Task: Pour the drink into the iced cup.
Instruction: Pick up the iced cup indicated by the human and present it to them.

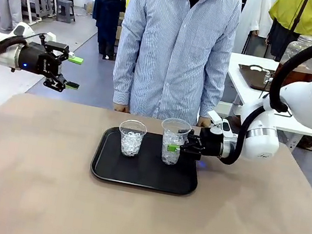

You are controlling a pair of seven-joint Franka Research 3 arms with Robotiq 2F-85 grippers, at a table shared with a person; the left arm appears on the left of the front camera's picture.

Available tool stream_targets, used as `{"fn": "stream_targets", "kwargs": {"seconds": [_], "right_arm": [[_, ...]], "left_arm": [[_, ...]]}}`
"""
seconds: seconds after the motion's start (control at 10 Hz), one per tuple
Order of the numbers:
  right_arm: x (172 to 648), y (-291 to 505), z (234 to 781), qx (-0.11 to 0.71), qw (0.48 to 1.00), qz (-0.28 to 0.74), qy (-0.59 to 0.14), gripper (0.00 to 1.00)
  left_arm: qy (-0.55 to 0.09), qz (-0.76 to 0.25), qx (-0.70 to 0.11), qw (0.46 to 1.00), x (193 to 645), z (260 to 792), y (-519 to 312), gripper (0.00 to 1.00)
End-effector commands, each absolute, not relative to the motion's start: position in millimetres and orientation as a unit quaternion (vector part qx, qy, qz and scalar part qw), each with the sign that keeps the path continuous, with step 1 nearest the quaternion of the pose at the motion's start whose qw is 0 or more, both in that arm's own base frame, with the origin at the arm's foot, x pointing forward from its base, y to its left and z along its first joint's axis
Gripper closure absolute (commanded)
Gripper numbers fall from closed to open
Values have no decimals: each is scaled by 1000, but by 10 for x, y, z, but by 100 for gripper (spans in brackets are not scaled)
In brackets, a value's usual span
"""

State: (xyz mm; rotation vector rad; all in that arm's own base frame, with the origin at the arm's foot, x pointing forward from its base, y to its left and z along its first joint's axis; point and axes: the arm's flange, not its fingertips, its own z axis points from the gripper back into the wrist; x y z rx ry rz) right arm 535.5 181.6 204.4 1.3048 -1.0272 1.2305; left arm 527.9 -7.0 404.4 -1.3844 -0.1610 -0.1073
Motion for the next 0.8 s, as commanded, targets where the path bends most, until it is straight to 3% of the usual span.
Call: {"fn": "stream_targets", "kwargs": {"seconds": [0.0, 0.7], "right_arm": [[5469, 1803, 2218, 563, 503, 502, -423, 36], [5947, 1665, 3385, 567, 476, 532, -411, 36]], "left_arm": [[-77, -51, -636, 766, 5268, 4052, -66, 0], [-77, -51, -636, 766, 5268, 4052, -66, 0]]}}
